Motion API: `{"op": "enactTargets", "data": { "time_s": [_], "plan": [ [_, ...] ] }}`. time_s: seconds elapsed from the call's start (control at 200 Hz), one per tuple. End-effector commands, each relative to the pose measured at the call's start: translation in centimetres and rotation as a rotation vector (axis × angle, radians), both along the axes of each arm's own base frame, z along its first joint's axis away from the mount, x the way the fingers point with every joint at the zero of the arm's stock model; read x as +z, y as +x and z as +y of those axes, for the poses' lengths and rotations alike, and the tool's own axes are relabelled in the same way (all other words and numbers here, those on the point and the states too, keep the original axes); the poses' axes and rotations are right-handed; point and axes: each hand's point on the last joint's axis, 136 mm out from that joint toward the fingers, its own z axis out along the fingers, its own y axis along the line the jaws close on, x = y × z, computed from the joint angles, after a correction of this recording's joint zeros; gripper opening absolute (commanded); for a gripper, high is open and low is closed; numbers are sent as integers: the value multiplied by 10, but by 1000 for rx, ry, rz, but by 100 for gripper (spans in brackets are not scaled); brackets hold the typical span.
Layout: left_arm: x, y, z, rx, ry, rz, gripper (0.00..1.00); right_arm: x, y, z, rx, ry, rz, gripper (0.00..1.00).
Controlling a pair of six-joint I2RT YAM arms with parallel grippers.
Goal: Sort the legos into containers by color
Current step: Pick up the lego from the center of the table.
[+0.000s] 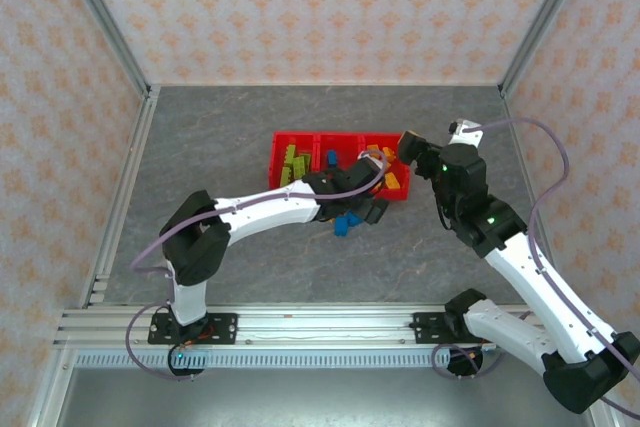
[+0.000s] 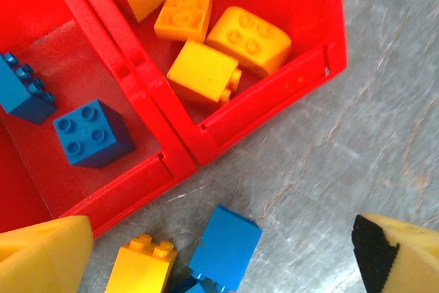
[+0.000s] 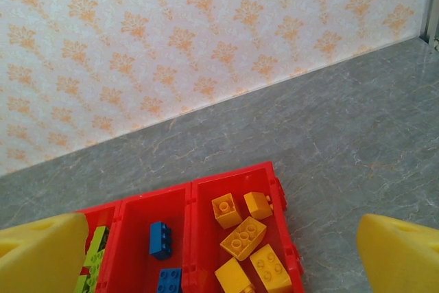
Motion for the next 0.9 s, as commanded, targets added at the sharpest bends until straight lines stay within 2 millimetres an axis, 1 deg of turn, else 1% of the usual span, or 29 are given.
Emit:
{"op": "enactTargets", "data": {
  "time_s": [0.0, 0.09, 0.185, 0.305, 0.42, 0.556, 0.591, 0.681, 0.781, 0.851, 0.896],
  "plan": [
    [-29, -10, 4, -69, 118, 64, 93, 11, -2, -3, -8, 28, -40, 100],
    [-46, -11, 4, -83, 177, 100, 87, 11, -2, -3, -12, 29, -44, 100],
    [-59, -9, 3, -94, 224, 122, 81, 12, -1, -3, -10, 30, -47, 100],
    [-69, -6, 2, -96, 262, 126, 77, 15, -1, -3, -10, 29, -51, 100],
    [-77, -4, 6, -91, 300, 132, 73, 17, 0, -3, -11, 25, -54, 100],
    [-88, -6, 9, -95, 339, 157, 59, 17, -1, -3, -13, 25, -55, 100],
    [-90, -6, 10, -95, 345, 162, 56, 18, 0, -3, -12, 26, -57, 100],
    [-93, -7, 11, -92, 352, 168, 45, 17, 0, -3, -14, 27, -57, 100],
    [-96, -8, 14, -72, 358, 184, 38, 16, 1, -3, -14, 27, -53, 100],
    [-95, -7, 18, -51, 366, 178, 32, 16, 1, -3, -16, 25, -53, 100],
    [-91, -6, 19, -37, 362, 167, 29, 17, 1, -4, -19, 22, -54, 100]
  ]
}}
